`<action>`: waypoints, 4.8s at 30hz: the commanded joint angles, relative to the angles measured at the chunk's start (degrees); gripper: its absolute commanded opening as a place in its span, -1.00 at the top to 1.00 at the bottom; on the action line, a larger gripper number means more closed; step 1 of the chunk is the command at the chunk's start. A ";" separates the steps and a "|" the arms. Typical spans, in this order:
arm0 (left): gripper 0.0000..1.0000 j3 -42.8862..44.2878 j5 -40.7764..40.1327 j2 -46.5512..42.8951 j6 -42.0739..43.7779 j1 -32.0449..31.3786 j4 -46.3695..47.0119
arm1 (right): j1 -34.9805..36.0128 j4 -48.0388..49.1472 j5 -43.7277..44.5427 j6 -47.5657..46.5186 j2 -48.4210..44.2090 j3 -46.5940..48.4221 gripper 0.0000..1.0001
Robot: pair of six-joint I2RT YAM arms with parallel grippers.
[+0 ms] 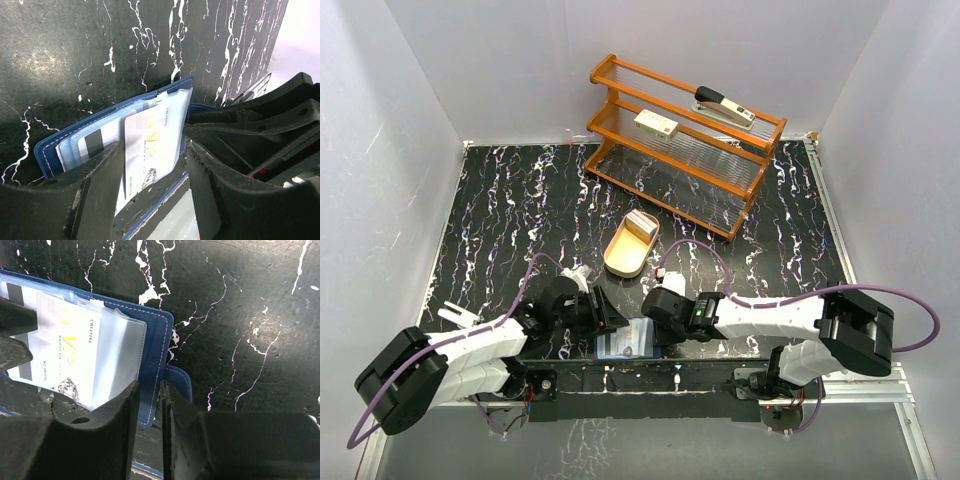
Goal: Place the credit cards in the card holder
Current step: Insert the credit card into the card holder.
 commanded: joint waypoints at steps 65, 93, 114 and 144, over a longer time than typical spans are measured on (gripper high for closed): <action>-0.35 0.93 0.43 -1.67 -9.69 -2.74 -5.88 | 1.07 11.53 -0.79 6.47 0.70 -4.75 0.72; -0.39 8.17 -5.86 -6.62 -9.25 -4.07 -20.26 | 1.34 6.72 0.86 5.53 -4.40 -0.99 0.67; -0.41 8.11 -2.89 2.76 -13.28 -5.10 -6.33 | 1.32 11.94 0.62 6.71 -0.75 -3.89 0.71; -0.48 18.48 -10.64 -6.65 -3.45 -2.19 -38.90 | 4.15 1.42 5.98 8.28 -7.28 6.99 0.54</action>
